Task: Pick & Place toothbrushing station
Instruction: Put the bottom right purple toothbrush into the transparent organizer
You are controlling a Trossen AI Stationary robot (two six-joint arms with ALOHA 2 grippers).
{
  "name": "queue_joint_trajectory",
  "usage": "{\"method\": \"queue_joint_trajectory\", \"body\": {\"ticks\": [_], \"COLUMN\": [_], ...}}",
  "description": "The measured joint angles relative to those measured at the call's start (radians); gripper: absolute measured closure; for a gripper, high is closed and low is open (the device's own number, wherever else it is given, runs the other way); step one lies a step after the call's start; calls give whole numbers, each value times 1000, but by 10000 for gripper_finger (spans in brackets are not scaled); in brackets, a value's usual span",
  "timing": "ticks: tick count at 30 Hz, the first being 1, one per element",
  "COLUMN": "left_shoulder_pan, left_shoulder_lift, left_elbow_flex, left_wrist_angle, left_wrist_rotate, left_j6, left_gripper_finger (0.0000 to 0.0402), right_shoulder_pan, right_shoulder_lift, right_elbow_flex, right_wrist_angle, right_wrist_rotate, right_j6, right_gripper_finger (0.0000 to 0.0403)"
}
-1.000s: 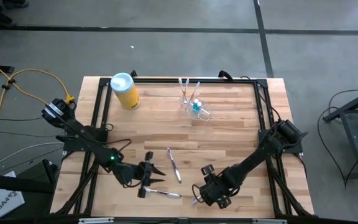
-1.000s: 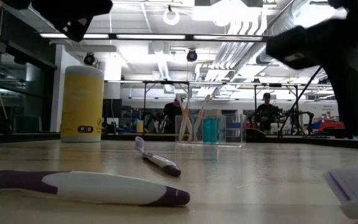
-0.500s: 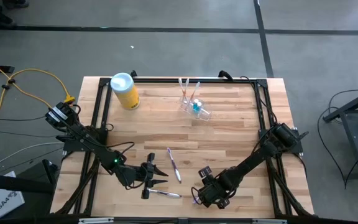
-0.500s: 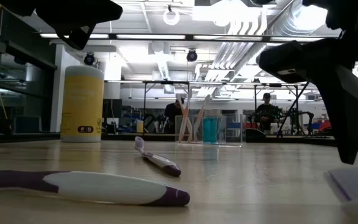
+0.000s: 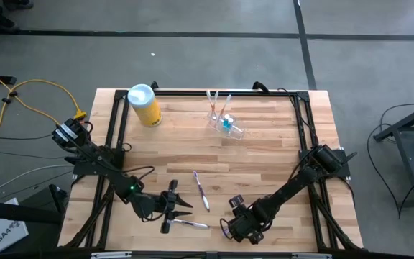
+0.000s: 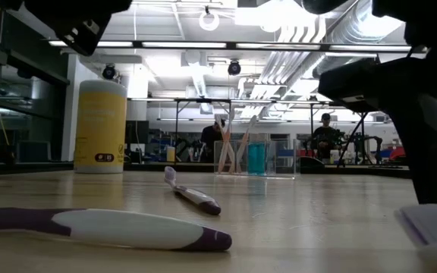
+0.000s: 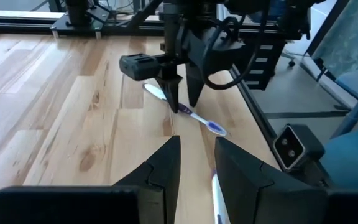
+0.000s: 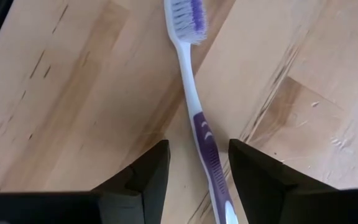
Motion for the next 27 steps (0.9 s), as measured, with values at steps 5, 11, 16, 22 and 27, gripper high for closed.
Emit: {"method": "queue_joint_trajectory", "body": {"ticks": [5,11,16,22,27], "left_shoulder_pan": [-22,-28,-28,-28,-28], "left_shoulder_lift": [0,0,0,0,0], "left_elbow_flex": [0,0,0,0,0], "left_wrist_angle": [12,14,17,17,17], "left_wrist_rotate": [-20,-22,-22,-22,-22], "left_j6": [-3,-3,-2,-2,-2], "left_gripper_finger": [307,307,307,307,307], "right_shoulder_pan": [-9,-22,-24,-25,-27], "right_shoulder_lift": [2,4,4,4,4], "right_elbow_flex": [-1,-2,-2,-2,-2], "right_wrist_angle": [-25,-41,-47,-68,-82], "right_wrist_rotate": [36,41,64,99,125], "right_j6": [1,1,1,1,11], "right_gripper_finger": [243,278,321,354,363]}}
